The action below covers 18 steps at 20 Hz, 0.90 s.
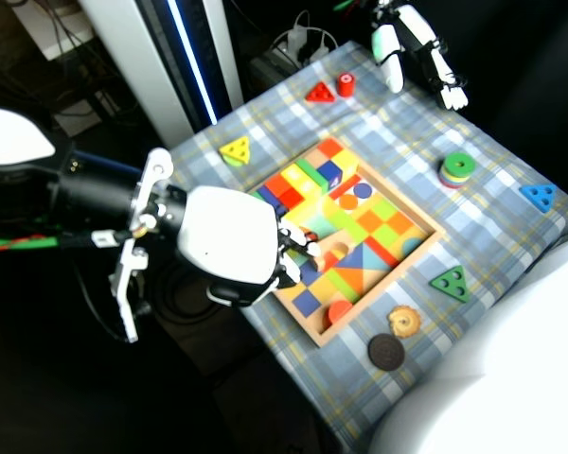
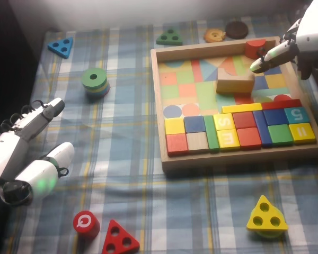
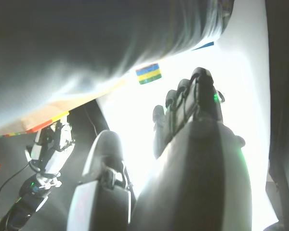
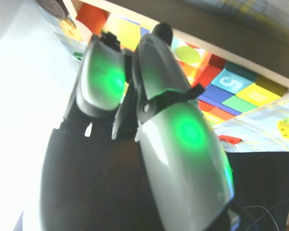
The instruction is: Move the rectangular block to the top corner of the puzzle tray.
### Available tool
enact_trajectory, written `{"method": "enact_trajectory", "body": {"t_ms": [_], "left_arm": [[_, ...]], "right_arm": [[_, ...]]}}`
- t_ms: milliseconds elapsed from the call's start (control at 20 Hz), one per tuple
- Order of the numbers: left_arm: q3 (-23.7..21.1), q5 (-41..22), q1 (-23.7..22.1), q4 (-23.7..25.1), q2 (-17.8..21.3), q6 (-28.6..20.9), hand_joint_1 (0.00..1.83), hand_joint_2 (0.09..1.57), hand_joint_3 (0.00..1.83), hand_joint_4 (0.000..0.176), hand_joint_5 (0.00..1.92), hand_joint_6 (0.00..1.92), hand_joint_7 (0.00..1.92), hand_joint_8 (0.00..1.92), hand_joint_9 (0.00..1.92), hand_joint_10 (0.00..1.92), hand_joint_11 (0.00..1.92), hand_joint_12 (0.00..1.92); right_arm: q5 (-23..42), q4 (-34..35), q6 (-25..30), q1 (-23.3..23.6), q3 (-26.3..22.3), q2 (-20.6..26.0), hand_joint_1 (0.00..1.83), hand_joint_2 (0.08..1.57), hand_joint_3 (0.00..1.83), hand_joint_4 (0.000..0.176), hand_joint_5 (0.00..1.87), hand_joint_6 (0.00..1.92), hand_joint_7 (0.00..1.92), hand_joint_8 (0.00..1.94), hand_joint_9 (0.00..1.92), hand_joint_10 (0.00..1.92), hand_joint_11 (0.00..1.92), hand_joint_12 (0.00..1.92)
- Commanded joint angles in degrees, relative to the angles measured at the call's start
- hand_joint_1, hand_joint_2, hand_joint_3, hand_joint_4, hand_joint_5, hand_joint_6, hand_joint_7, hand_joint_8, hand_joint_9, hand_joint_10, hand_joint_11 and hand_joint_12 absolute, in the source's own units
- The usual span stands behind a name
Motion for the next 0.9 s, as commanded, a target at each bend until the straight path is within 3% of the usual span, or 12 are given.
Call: {"method": "enact_trajectory", "body": {"t_ms": [0,50,100,200,300,450,550,600,700,800,850], "left_arm": [[0.32,-6.14,-0.26,2.36,0.38,-0.20,0.56,1.42,0.00,0.060,0.27,0.00,0.18,0.00,0.07,0.00,0.00,0.00],[0.31,-6.17,-0.26,2.36,0.38,-0.20,0.56,1.42,0.00,0.067,0.27,0.00,0.18,0.00,0.07,0.00,0.00,0.00],[0.31,-6.20,-0.26,2.36,0.39,-0.20,0.58,1.42,0.00,0.059,0.26,0.00,0.17,0.00,0.05,0.00,0.00,0.00],[0.31,-6.19,-0.26,2.36,0.39,-0.20,0.57,1.42,0.00,0.065,0.26,0.00,0.17,0.00,0.05,0.00,0.00,0.00],[0.31,-6.19,-0.25,2.36,0.38,-0.20,0.58,1.42,0.00,0.066,0.26,0.00,0.17,0.00,0.05,0.00,0.00,0.00],[0.34,-6.19,-0.26,2.36,0.38,-0.20,0.59,1.41,0.00,0.063,0.26,0.00,0.17,0.00,0.05,0.00,0.00,0.00],[0.33,-6.20,-0.26,2.36,0.40,-0.21,0.63,1.42,0.00,0.062,0.26,0.00,0.17,0.00,0.06,0.00,0.00,0.00],[0.33,-6.20,-0.25,2.36,0.40,-0.21,0.61,1.42,0.00,0.062,0.26,0.00,0.17,0.00,0.06,0.00,0.00,0.00],[0.33,-6.20,-0.25,2.36,0.40,-0.21,0.60,1.42,0.00,0.064,0.27,0.00,0.17,0.00,0.07,0.00,0.00,0.00],[0.34,-6.19,-0.26,2.36,0.40,-0.21,0.61,1.42,0.00,0.073,0.27,0.00,0.17,0.00,0.05,0.00,0.00,0.00],[0.35,-6.18,-0.26,2.37,0.40,-0.21,0.62,1.42,0.00,0.079,0.26,0.00,0.16,0.00,0.05,0.00,0.00,0.00]], "right_arm": [[-0.89,1.31,-0.29,0.75,-0.29,0.02,1.70,1.18,0.00,0.007,0.34,0.00,1.24,1.94,1.43,1.92,1.49,1.92],[-0.89,0.88,-0.29,0.75,-0.33,0.02,1.70,1.18,0.00,0.021,0.35,0.00,1.23,1.94,1.42,1.92,1.46,1.92],[-0.89,0.73,-0.29,0.75,-0.34,0.02,1.67,1.18,0.00,0.088,0.39,0.01,1.15,1.94,1.38,1.92,1.43,1.92],[-0.89,0.69,-0.29,0.75,-0.34,0.02,1.65,1.19,0.00,0.096,0.39,0.01,1.13,1.94,1.38,1.92,1.43,1.92],[-0.88,0.60,-0.29,0.75,-0.37,0.02,1.62,1.20,0.00,0.145,0.34,0.00,1.14,1.94,1.37,1.92,1.43,1.92],[-0.88,0.02,-0.29,0.75,-0.36,0.02,1.64,1.20,0.00,0.141,0.34,0.00,1.14,1.94,1.36,1.92,1.41,1.92],[-0.89,-0.31,-0.29,0.75,-0.34,-0.01,1.58,1.22,0.01,0.104,0.33,0.01,1.13,1.94,1.38,1.92,1.43,1.92],[-0.90,-0.31,-0.29,0.75,-0.31,-0.04,1.57,1.22,0.01,0.113,0.34,0.01,1.07,1.94,1.38,1.92,1.44,1.92],[-0.90,-0.30,-0.29,0.75,-0.17,-0.12,1.57,1.22,0.01,0.102,0.34,0.00,1.02,1.94,1.39,1.92,1.45,1.92],[-0.91,-0.30,-0.29,0.76,0.23,-0.51,1.56,1.22,0.00,0.112,0.34,0.00,1.04,1.94,1.40,1.92,1.47,1.92],[-0.91,-0.38,-0.29,0.76,0.45,-0.74,1.56,1.22,0.00,0.098,0.34,0.00,1.05,1.94,1.42,1.92,1.48,1.92]]}}
